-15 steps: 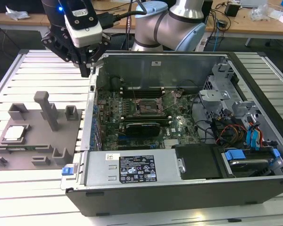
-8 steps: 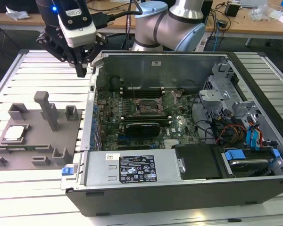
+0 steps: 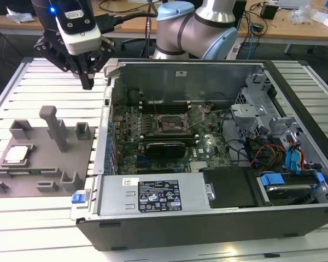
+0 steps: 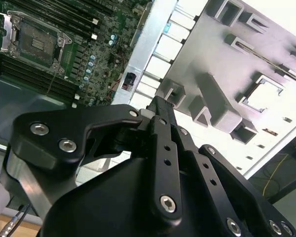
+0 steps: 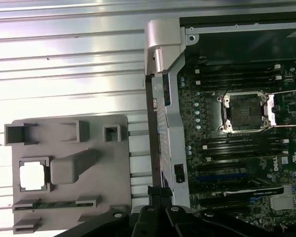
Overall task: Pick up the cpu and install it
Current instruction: 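Reach for the cpu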
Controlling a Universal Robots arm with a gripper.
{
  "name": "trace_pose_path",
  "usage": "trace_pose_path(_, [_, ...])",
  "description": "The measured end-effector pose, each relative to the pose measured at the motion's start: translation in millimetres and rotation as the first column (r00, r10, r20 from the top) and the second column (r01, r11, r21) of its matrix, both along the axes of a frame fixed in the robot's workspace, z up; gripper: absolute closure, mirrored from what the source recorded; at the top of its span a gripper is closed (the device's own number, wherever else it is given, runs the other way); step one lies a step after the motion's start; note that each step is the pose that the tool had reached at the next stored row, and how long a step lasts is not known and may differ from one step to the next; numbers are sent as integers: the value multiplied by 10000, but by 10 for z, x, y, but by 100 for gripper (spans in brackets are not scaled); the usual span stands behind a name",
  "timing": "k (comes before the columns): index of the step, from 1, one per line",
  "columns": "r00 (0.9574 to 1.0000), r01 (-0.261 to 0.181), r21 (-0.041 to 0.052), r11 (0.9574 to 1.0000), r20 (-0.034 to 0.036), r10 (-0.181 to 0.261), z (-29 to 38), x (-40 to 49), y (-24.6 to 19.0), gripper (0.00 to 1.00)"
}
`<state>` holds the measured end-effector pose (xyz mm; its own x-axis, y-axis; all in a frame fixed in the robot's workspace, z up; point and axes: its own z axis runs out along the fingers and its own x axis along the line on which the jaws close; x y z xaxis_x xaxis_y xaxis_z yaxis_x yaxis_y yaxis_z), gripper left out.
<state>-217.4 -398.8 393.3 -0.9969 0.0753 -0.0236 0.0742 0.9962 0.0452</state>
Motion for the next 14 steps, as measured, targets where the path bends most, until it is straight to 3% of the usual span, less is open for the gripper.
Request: trace_pose_path(14, [10000,0,0,10000,2,0,0,-218,0,89])
